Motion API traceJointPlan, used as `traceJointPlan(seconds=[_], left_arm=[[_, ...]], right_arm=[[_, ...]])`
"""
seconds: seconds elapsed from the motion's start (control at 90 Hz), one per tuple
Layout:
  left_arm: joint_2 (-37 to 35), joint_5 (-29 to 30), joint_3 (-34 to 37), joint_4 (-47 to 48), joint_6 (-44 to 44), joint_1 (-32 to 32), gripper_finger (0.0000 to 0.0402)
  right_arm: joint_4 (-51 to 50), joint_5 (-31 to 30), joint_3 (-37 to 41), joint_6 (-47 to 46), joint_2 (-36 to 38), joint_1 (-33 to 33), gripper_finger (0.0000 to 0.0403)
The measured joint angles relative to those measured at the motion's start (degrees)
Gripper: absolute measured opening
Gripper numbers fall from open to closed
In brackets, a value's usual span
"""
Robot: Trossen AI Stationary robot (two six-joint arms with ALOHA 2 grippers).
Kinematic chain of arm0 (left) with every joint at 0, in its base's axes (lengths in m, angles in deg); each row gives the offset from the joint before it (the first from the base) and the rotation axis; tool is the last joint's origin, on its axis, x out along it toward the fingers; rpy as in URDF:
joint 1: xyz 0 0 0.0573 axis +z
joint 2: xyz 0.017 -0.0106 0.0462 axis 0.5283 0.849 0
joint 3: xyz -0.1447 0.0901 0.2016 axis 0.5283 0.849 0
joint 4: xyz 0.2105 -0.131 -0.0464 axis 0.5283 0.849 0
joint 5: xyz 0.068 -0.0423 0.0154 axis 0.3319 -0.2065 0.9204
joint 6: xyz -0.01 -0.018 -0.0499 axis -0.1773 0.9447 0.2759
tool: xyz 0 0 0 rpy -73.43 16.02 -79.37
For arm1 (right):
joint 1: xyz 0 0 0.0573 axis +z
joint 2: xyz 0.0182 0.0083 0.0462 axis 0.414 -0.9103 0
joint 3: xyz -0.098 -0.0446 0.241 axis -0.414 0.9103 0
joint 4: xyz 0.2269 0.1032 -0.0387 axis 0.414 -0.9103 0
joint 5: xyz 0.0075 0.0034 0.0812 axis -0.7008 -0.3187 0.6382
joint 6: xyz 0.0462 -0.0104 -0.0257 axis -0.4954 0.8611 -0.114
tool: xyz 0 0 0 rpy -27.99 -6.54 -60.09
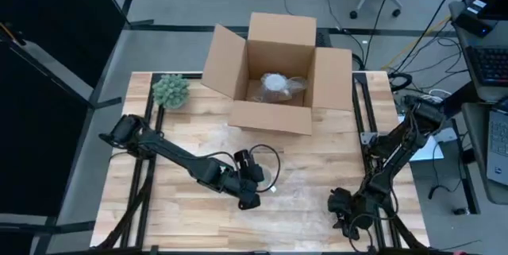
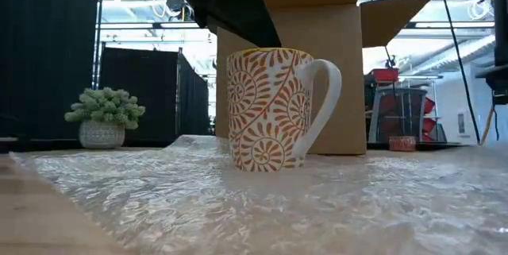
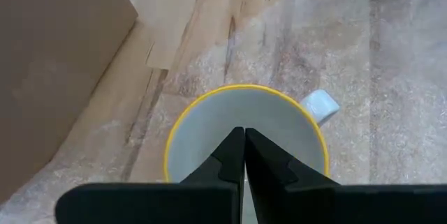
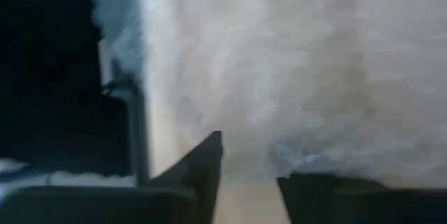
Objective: Wrap mug
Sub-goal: Wrap the orange mug with bubble wrap
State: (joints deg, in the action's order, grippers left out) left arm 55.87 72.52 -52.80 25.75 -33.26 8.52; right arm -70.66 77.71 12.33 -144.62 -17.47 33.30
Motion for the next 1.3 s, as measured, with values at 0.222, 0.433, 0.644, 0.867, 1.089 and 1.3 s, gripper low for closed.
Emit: traceJointPlan(seconds=[0.222,0.433,0.644,0.867,1.089,1.3], left_arm=[[0.0,0.0,0.0,0.0,0.0,0.0,0.0],[-1.1,0.0,0.0,-0.2,0.1,0.0,0.0],[-3.2,0.0,0.0,0.0,-1.4,0.0,0.0],[-6.4,0.1,0.0,1.4,-4.0,0.0,0.0],[-10.7,1.7,0.0,6.7,-4.8,0.0,0.0],[-17.6,3.4,0.0,15.5,-3.8,-0.3,0.0]], right_arm=[[9.0,1.2,-1.7,11.1,5.2,-3.8,0.0011],[16.2,-2.6,-2.1,29.8,11.6,-11.4,0.0002],[24.9,-2.6,-2.1,44.7,13.8,-21.8,0.0003],[30.6,-2.6,-2.1,50.0,11.2,-33.1,0.0003],[39.5,-2.5,-2.0,53.5,5.7,-41.8,0.0003],[40.5,-2.3,-4.9,56.8,-2.1,-46.7,0.0004]])
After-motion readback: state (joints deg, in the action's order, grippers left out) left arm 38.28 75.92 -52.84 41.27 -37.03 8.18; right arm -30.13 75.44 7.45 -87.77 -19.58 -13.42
